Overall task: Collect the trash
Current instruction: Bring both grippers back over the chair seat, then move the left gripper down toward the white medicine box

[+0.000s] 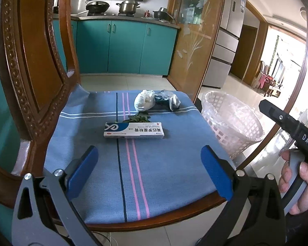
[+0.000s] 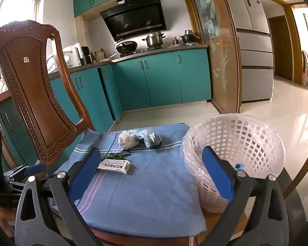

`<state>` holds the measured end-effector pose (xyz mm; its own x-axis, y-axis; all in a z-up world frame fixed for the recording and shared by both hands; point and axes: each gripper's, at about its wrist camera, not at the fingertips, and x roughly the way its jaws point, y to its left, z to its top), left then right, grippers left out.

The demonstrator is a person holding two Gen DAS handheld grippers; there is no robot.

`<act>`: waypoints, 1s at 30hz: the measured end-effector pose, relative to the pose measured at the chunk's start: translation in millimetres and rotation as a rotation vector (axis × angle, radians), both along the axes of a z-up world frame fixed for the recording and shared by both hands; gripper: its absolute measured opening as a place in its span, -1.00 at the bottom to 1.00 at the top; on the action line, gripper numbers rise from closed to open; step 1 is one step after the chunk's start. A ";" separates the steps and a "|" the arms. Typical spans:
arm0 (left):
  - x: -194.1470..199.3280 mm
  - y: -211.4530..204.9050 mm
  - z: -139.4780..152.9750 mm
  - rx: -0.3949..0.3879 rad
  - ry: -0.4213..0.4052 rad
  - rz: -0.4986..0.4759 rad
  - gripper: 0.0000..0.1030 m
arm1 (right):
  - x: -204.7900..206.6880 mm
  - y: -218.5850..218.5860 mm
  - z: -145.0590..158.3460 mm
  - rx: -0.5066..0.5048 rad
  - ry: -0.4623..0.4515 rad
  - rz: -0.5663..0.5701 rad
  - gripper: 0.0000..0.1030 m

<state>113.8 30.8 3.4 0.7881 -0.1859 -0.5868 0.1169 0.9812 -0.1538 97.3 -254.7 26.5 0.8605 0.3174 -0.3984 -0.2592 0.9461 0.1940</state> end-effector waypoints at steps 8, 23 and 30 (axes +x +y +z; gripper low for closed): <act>19.9 -5.7 -10.1 0.115 0.026 -0.053 0.93 | 0.2 0.3 -0.2 0.003 0.010 0.010 0.88; 153.9 9.4 -64.2 0.365 0.265 -0.306 0.93 | 12.5 1.4 -5.7 0.012 0.054 0.033 0.88; 184.4 5.7 -101.4 0.355 0.462 -0.248 0.96 | 14.5 0.9 -6.0 0.022 0.060 0.040 0.88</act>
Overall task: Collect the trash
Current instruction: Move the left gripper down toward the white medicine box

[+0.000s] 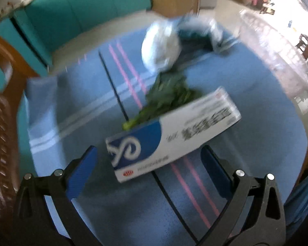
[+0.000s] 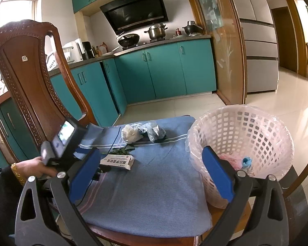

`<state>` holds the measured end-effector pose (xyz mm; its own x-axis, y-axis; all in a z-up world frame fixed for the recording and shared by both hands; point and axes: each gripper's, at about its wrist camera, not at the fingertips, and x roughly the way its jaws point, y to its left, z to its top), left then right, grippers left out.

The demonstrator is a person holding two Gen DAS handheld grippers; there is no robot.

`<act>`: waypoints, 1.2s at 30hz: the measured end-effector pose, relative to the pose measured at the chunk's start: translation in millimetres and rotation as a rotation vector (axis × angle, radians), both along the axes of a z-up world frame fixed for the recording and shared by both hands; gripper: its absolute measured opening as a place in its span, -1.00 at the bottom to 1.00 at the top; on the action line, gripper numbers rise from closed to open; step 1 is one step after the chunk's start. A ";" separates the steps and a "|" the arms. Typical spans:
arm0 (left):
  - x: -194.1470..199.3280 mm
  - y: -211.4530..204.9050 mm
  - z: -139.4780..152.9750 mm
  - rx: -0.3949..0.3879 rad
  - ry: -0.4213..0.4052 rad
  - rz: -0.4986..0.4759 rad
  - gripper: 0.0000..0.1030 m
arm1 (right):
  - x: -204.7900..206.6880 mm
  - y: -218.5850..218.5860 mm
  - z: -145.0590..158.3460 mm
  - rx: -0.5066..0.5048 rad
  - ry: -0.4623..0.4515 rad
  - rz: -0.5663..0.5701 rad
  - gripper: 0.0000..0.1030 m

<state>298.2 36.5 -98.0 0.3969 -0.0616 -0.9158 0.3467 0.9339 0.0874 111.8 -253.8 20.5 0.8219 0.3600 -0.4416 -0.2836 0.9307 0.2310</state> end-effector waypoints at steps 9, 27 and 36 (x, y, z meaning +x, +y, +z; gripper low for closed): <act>-44.7 -7.5 0.7 -0.120 0.090 -0.069 0.94 | -0.6 -2.5 1.0 0.013 0.005 0.002 0.88; -148.8 52.1 80.3 -0.388 -0.415 0.652 0.94 | 84.2 65.9 -50.5 -0.153 0.279 0.395 0.88; -176.1 80.0 110.0 -0.502 -0.549 0.682 0.93 | 126.0 166.5 -78.7 -0.598 0.194 0.763 0.49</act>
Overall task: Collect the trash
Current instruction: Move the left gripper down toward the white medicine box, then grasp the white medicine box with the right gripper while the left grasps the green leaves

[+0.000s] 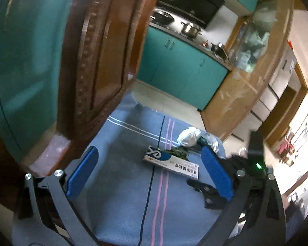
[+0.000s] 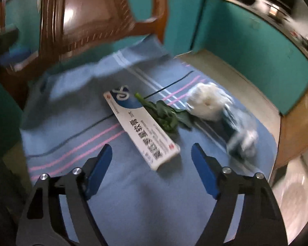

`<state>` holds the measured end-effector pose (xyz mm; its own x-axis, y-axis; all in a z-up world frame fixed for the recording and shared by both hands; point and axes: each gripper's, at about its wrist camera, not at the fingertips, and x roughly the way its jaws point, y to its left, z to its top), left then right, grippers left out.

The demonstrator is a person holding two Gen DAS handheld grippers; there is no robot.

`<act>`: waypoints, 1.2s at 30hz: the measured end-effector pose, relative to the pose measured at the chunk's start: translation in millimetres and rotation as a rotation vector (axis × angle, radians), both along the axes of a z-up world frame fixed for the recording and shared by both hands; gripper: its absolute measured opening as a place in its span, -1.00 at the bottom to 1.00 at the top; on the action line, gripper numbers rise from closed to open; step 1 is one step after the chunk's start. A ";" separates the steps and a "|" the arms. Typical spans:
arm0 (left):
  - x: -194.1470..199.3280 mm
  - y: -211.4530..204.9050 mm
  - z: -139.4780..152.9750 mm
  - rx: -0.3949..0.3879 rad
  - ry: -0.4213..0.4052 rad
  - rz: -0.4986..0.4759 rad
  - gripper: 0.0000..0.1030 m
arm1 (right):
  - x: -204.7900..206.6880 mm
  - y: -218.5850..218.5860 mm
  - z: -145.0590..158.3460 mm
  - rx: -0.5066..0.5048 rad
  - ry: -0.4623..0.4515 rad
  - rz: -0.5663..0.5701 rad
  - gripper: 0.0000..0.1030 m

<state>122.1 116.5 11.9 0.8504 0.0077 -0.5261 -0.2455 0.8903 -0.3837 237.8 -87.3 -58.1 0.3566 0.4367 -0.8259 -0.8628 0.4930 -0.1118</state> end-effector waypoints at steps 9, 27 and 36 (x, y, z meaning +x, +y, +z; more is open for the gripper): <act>18.3 -2.8 -17.9 0.017 0.078 -0.055 0.93 | 13.0 10.9 -21.1 -0.089 0.169 0.051 -0.09; 143.8 -113.7 -82.3 0.473 0.227 -0.479 0.81 | -55.1 -155.2 42.7 0.479 0.123 -0.650 -0.60; 195.0 -111.7 -106.9 0.379 0.349 -0.528 0.41 | -65.1 -136.3 -6.8 0.190 0.307 -0.457 -0.12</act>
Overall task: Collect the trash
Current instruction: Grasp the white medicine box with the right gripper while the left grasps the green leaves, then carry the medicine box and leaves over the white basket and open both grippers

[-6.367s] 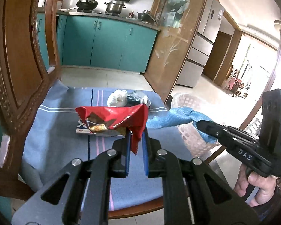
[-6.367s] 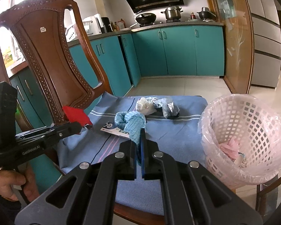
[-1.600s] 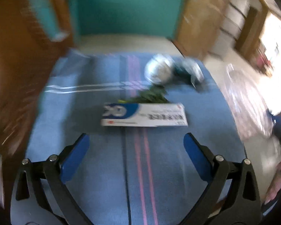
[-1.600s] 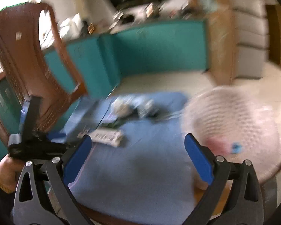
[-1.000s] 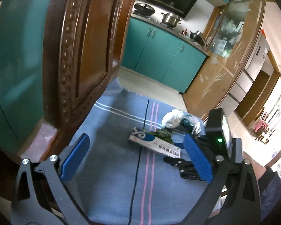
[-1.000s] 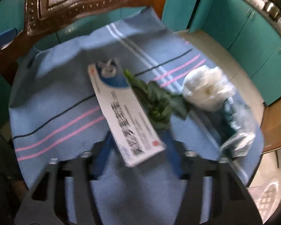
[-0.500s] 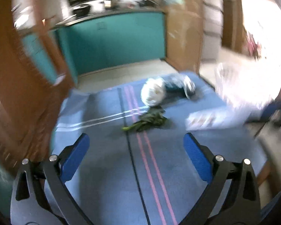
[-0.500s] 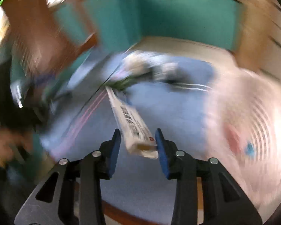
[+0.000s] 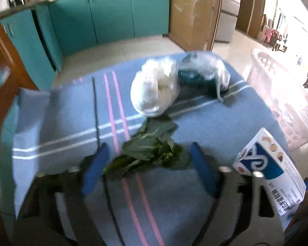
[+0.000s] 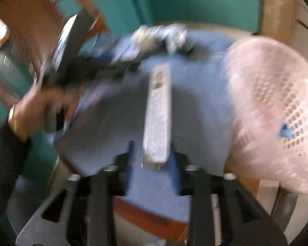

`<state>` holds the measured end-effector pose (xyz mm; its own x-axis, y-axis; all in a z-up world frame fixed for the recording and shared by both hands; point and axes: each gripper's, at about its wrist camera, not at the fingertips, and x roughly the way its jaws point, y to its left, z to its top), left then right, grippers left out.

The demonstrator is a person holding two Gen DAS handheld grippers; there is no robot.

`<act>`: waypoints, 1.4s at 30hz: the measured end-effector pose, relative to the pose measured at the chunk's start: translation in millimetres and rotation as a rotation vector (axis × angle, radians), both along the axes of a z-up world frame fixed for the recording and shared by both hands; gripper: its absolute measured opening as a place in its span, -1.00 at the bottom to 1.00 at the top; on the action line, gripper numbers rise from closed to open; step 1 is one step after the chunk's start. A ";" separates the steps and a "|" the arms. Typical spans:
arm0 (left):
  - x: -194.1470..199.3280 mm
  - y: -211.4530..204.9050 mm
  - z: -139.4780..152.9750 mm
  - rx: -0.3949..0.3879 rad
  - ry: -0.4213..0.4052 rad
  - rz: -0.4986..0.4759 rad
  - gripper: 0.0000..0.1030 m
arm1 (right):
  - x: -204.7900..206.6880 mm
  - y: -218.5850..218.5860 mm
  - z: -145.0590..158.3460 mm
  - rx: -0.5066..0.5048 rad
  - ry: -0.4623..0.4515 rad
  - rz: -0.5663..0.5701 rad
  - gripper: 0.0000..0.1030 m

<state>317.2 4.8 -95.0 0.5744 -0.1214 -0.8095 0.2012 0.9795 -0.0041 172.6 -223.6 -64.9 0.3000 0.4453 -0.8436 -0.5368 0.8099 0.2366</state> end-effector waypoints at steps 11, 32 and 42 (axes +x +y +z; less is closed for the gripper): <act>-17.2 23.5 15.9 -0.181 -0.004 0.042 -0.51 | 9.5 -16.9 25.9 -0.008 -0.239 -0.141 0.45; -180.9 55.4 121.1 -0.358 -0.331 0.184 -0.49 | -15.0 20.0 45.4 0.023 -0.301 -0.181 -0.24; -175.8 55.2 108.7 -0.308 -0.305 0.209 -0.49 | -38.9 23.1 64.6 0.049 -0.406 -0.250 -0.24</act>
<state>141.4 60.0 13.7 0.8178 -0.1856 -0.5447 0.0373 0.9617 -0.2716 133.7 -200.5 -0.3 0.7040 0.3540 -0.6157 -0.3842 0.9189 0.0891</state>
